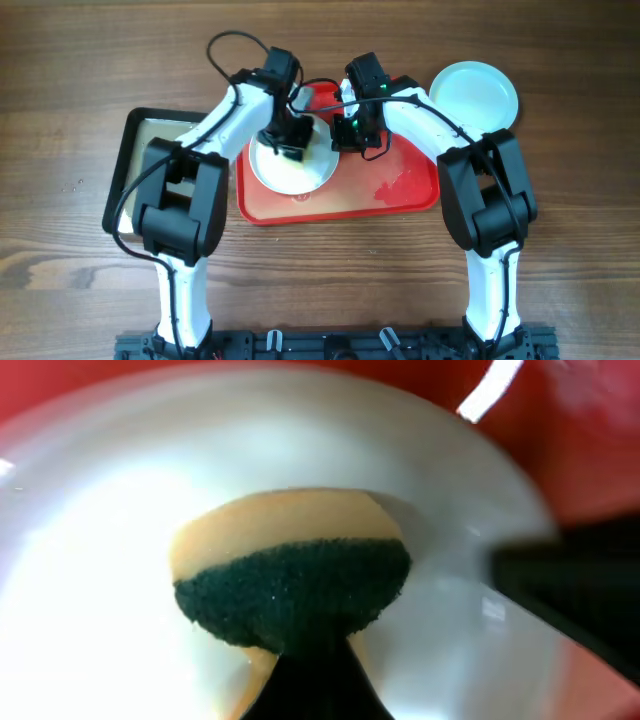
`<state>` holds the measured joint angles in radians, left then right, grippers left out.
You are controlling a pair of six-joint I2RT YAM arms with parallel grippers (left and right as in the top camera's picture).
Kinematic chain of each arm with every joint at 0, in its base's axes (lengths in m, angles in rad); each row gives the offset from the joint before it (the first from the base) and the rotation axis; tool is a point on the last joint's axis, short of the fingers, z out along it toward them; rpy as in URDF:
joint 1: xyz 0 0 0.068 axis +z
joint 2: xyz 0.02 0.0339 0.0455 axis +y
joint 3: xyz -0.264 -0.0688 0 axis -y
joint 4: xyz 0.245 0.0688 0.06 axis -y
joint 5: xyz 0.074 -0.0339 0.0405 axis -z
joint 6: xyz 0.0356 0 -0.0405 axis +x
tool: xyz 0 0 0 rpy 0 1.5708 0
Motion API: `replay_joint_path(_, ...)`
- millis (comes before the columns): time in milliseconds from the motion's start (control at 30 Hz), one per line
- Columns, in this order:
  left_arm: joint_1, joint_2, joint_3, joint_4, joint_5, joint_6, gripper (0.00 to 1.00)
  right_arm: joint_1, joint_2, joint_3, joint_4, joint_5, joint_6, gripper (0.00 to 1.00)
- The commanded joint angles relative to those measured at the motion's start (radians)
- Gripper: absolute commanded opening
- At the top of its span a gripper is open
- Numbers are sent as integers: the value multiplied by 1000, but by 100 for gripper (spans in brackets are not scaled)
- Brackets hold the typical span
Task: Clean dirty plates on tray and stack at the side
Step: 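Bring the sponge with the left gripper onto the white plate, then scrub the white plate with the sponge while the right gripper holds it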
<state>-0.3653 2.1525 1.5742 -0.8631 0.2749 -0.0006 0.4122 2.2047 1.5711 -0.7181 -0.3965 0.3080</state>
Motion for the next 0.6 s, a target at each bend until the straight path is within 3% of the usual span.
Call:
replay_joint_path(0,-70,40,-4,-50,124,12,4,3,32,-20,3,-16,-21,4)
replay_joint_path(33,-72,40,-4,-59,40,-45,4,3,32,-20,3,-16,-21,4)
replay_joint_path(200,-26,40,-4,-168,-636,-584,4,3,32,-20,3,-16,-20,4)
replay_joint_path(300,-21,40,-4,-211,-756,-692,4,3,32,-20,4,-16,-20,4)
replay_joint_path(400,-34,40,-4,-174,-736,-668,4,3,32,-20,5,-16,-20,4)
replay_joint_path(467,-48,40,-4,-85,-513,-462,4,3,32,-20,5,-16,-19,4)
replay_joint_path(567,-61,40,-4,1,27,-147,4,3,32,-20,5,-16,-20,4)
